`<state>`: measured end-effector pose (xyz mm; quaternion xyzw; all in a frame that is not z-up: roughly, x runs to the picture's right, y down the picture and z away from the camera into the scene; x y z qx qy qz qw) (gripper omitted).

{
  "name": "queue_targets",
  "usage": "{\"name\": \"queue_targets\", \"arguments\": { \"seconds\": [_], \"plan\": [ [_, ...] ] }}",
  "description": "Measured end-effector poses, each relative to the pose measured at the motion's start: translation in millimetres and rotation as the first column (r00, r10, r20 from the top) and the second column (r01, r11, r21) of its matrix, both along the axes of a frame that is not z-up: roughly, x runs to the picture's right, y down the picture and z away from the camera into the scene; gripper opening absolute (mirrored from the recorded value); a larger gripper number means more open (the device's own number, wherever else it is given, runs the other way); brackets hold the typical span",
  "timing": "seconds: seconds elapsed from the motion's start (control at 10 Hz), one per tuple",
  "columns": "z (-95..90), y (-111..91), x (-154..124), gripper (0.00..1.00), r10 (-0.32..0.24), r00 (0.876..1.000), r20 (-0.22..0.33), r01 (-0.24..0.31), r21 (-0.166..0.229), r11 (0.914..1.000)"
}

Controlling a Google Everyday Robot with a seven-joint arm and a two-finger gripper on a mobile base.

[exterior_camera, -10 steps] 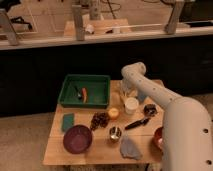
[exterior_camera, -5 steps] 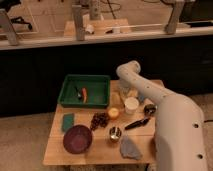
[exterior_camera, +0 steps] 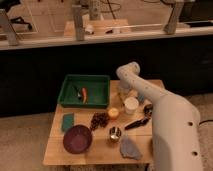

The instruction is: Place banana in metal cup

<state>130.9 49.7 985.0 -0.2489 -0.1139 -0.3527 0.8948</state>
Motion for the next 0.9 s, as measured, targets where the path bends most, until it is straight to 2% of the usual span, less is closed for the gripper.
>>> {"name": "queue_targets", "arguments": {
  "seconds": [0.4,0.6,0.8,0.9],
  "plan": [
    [4.8,4,-1,0.02,-0.049,0.998,0.030,0.049,0.007,0.9988],
    [-2.3,4,-4,0.00,-0.052,0.996,0.078,0.049,0.031,0.9983],
    [-26.8,-9,-5,0.00,-0.052,0.989,0.141,0.038,0.100,0.9943],
    [-45.7,-18,-7,0.00,-0.053,0.983,0.178,0.029,0.138,0.9900]
  ]
}}
